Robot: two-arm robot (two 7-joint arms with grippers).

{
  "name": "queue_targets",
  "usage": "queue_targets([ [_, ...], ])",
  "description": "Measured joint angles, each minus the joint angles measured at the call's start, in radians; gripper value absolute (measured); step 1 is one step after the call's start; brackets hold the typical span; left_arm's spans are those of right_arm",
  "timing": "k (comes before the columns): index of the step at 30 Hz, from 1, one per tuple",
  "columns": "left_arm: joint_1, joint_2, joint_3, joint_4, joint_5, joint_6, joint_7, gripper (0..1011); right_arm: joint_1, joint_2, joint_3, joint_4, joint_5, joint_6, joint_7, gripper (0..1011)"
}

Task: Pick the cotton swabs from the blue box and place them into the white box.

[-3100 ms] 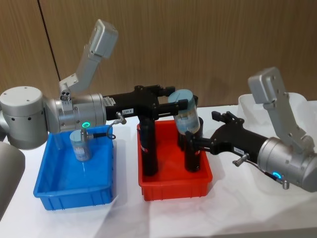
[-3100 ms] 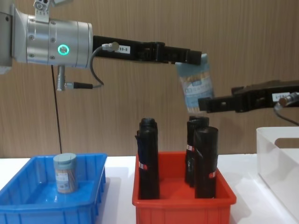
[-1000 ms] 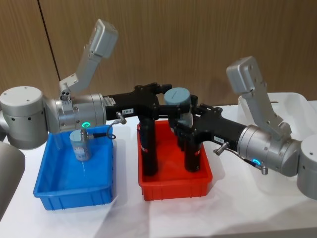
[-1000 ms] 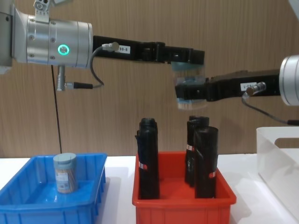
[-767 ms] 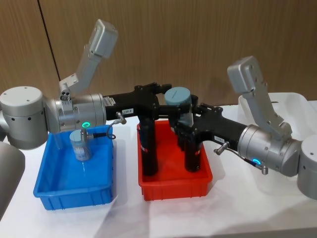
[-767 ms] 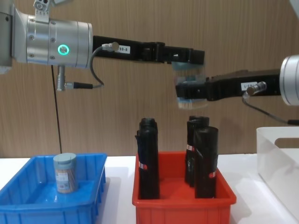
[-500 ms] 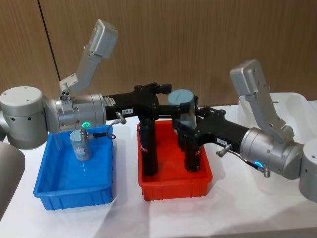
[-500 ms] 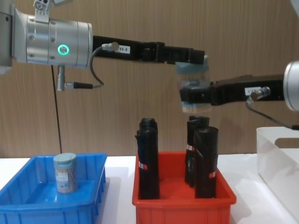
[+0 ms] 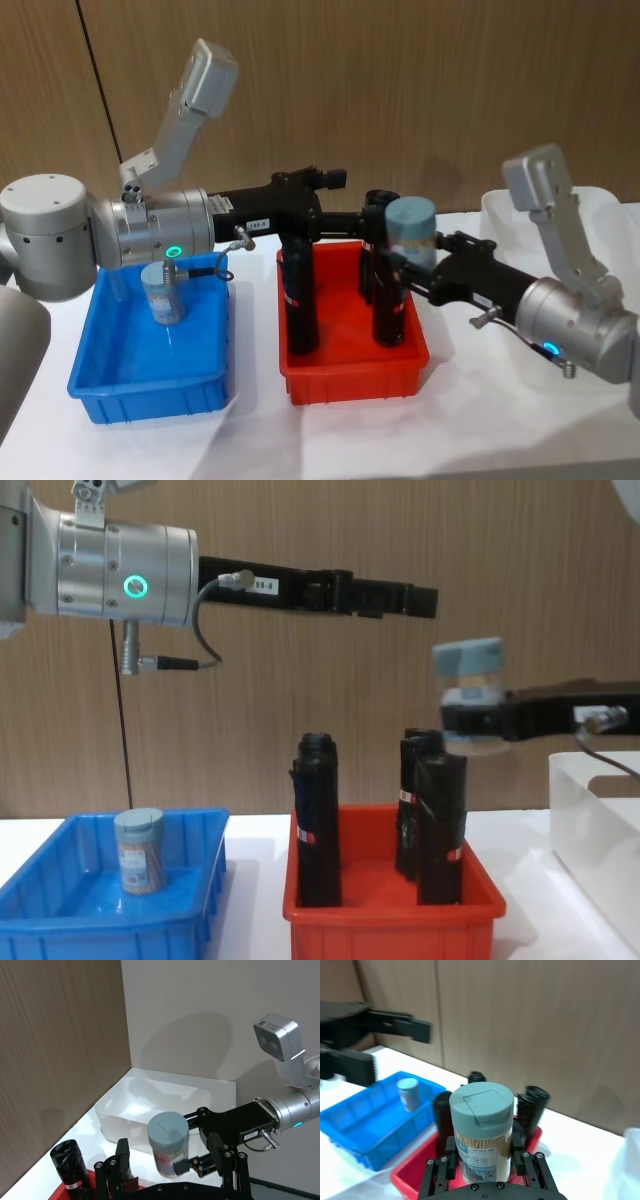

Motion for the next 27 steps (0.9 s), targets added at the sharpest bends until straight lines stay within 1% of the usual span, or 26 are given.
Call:
queue_targets([
  [3,0.000,0.000,0.000,0.000,0.000,0.000,0.000,1000,-0.009,0.010,0.010,0.003,0.007,-0.002,-0.026,629],
  [4,0.000,0.000,0.000,0.000,0.000,0.000,0.000,1000,-0.009,0.010,0.010,0.003,0.007,-0.002,-0.026,628],
  [6,0.000,0.000,0.000,0.000,0.000,0.000,0.000,1000,-0.017,0.021,0.021,0.006,0.014,-0.006,-0.056,628],
  [15,0.000,0.000,0.000,0.000,0.000,0.000,0.000,1000,-0.025,0.048,0.055,0.030,0.016,-0.023,-0.147,628],
  [16,0.000,0.000,0.000,0.000,0.000,0.000,0.000,999,-0.025,0.048,0.055,0.030,0.016,-0.023,-0.147,628],
  [21,0.000,0.000,0.000,0.000,0.000,0.000,0.000,1000,-0.013,0.061,0.076,0.067,0.001,-0.039,-0.198,628],
  [22,0.000,0.000,0.000,0.000,0.000,0.000,0.000,1000,-0.013,0.061,0.076,0.067,0.001,-0.039,-0.198,628],
  [27,0.000,0.000,0.000,0.000,0.000,0.000,0.000,1000,0.009,0.065,0.088,0.111,-0.018,-0.050,-0.227,628],
])
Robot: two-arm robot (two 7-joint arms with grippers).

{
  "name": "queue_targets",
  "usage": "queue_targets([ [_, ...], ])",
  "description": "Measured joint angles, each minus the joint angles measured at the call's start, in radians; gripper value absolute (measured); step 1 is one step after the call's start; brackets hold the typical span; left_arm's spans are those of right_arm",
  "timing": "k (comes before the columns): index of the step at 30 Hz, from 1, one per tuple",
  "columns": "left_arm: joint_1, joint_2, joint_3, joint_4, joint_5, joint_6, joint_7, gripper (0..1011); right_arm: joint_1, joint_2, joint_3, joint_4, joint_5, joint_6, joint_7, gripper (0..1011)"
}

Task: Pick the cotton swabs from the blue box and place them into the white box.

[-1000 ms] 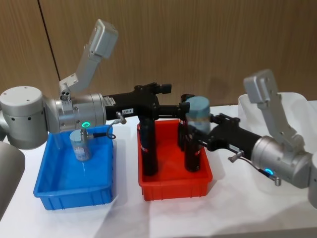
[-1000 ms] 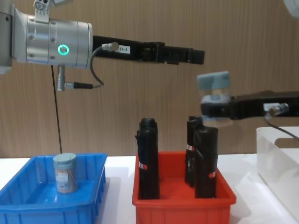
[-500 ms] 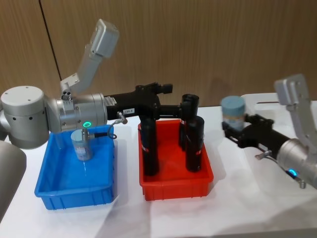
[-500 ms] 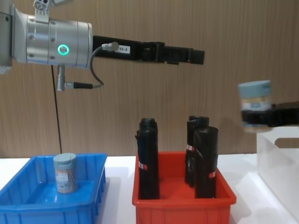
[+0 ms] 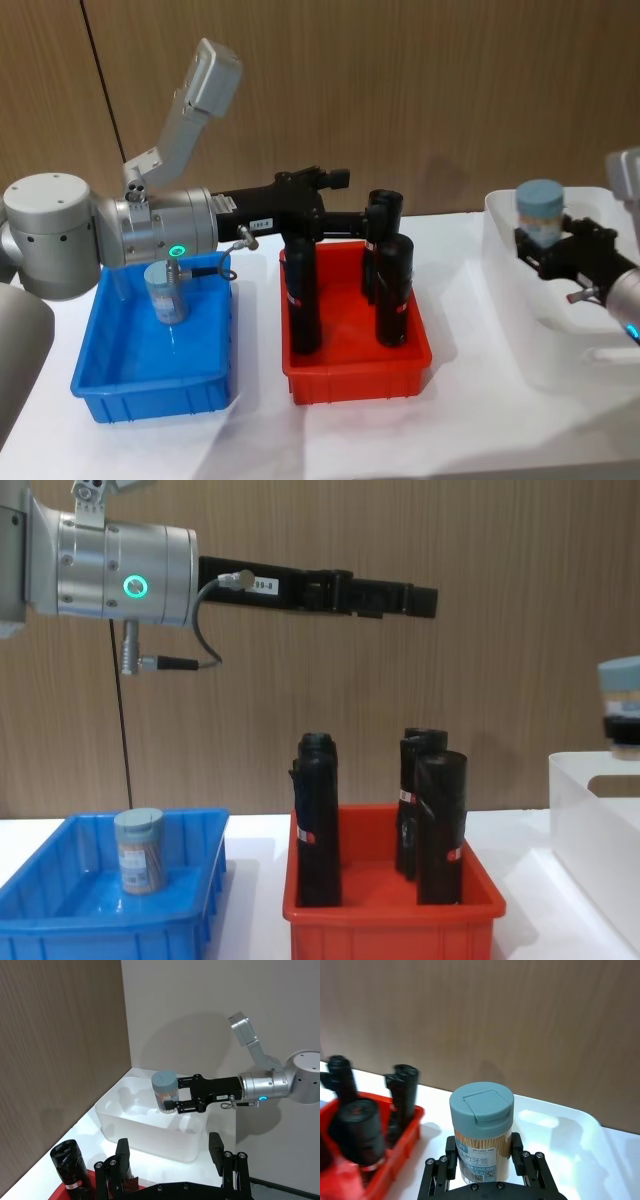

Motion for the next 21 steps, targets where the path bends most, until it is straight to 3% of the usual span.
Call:
queue_targets([
  [8,0.000,0.000,0.000,0.000,0.000,0.000,0.000,1000,0.050,-0.001,0.012,0.103,-0.029,-0.009,-0.023,628],
  [21,0.000,0.000,0.000,0.000,0.000,0.000,0.000,999,0.137,-0.015,0.024,0.296,-0.036,-0.025,-0.022,628],
])
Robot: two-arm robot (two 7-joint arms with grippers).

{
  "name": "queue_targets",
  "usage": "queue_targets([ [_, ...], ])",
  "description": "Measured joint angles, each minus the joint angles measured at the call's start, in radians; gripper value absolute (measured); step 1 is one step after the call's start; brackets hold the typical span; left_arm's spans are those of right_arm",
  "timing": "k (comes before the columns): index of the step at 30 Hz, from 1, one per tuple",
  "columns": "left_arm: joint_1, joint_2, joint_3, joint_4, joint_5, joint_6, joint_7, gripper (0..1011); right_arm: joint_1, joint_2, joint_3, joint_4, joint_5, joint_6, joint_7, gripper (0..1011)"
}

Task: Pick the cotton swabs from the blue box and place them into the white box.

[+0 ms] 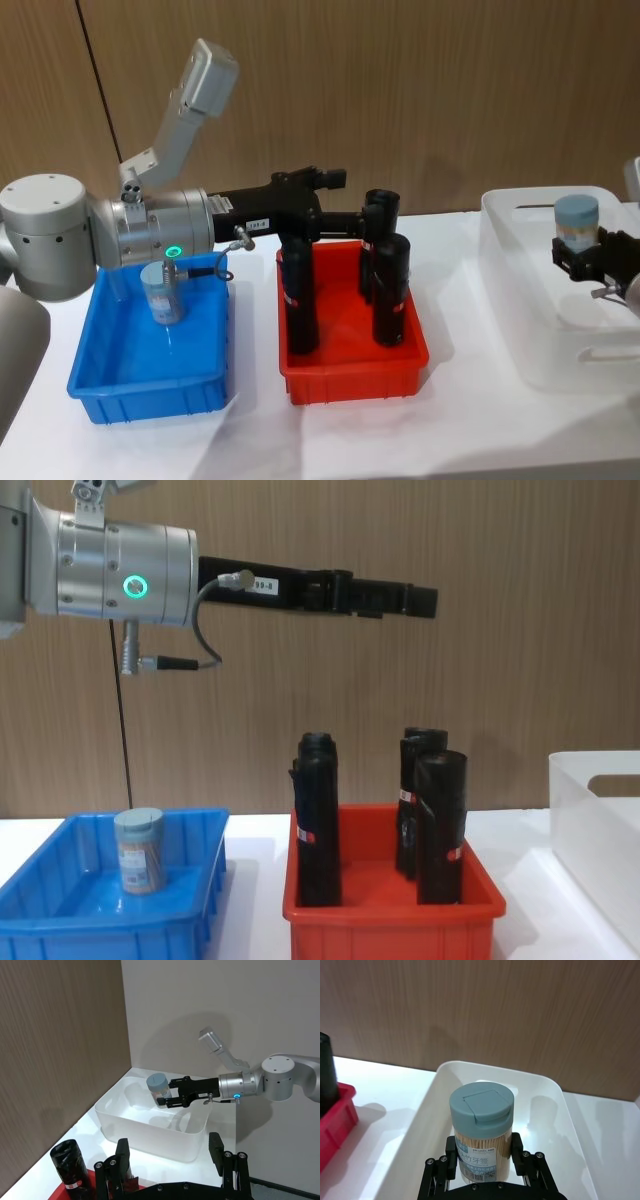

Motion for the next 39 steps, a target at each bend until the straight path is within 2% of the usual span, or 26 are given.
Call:
queue_targets([
  [8,0.000,0.000,0.000,0.000,0.000,0.000,0.000,999,0.042,-0.008,0.003,0.092,0.000,-0.006,0.012,628],
  [14,0.000,0.000,0.000,0.000,0.000,0.000,0.000,1000,0.061,-0.012,0.004,0.133,0.000,-0.009,0.020,630],
  [16,0.000,0.000,0.000,0.000,0.000,0.000,0.000,1000,0.067,-0.013,0.005,0.142,0.000,-0.010,0.024,661],
  [18,0.000,0.000,0.000,0.000,0.000,0.000,0.000,1000,0.074,-0.014,0.006,0.157,0.001,-0.012,0.027,746],
  [19,0.000,0.000,0.000,0.000,0.000,0.000,0.000,999,0.074,-0.014,0.006,0.157,0.001,-0.012,0.027,746],
  [23,0.000,0.000,0.000,0.000,0.000,0.000,0.000,1000,0.082,-0.015,0.008,0.172,0.003,-0.014,0.033,893],
  [28,0.000,0.000,0.000,0.000,0.000,0.000,0.000,999,0.085,-0.015,0.010,0.176,0.006,-0.019,0.037,1001],
  [39,0.000,0.000,0.000,0.000,0.000,0.000,0.000,1000,0.086,-0.015,0.015,0.176,0.009,-0.025,0.042,1002],
])
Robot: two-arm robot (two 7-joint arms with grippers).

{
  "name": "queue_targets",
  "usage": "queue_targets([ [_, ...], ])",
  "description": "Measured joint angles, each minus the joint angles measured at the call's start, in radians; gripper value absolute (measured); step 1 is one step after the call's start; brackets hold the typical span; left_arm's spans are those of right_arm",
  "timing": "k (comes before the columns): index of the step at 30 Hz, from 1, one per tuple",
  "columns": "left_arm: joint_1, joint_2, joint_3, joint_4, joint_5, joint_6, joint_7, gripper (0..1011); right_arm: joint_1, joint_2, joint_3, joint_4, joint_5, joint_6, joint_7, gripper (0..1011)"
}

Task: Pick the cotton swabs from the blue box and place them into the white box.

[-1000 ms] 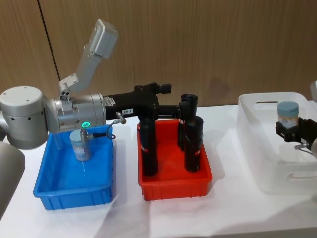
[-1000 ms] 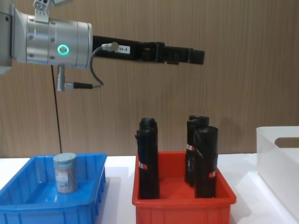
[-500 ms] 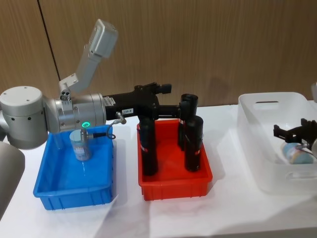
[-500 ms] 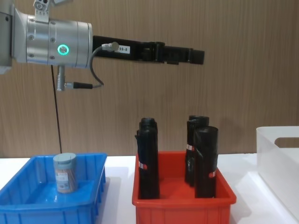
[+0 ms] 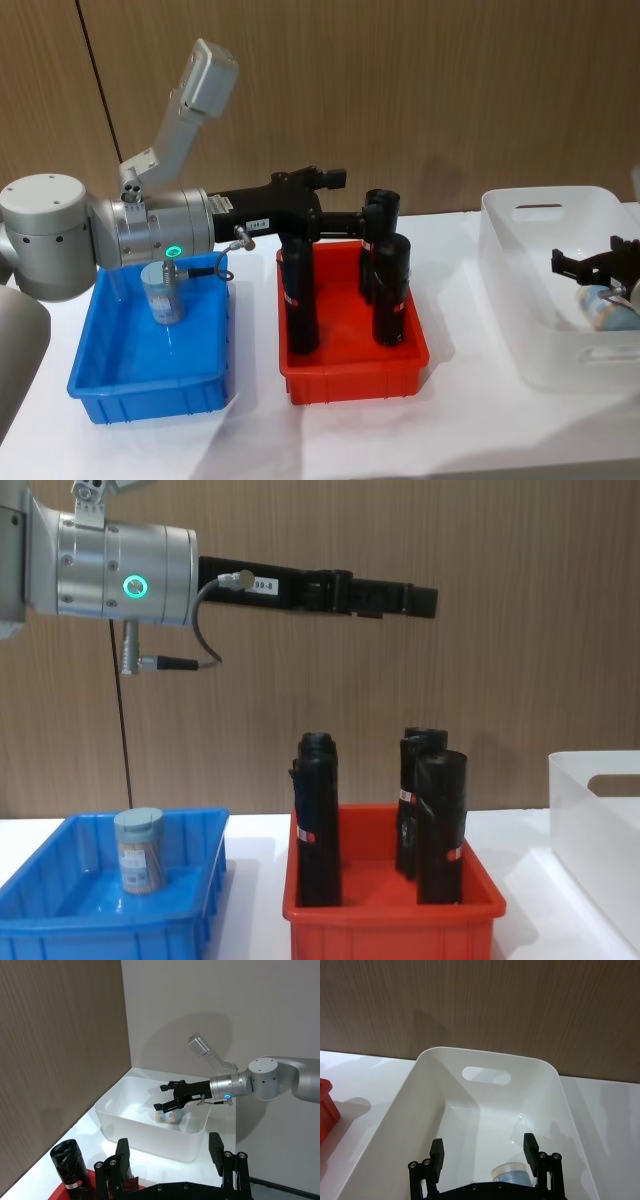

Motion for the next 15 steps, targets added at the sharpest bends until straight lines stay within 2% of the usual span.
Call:
queue_targets([
  [15,0.000,0.000,0.000,0.000,0.000,0.000,0.000,1000,0.000,0.001,0.002,0.000,0.003,-0.002,0.003,1001],
])
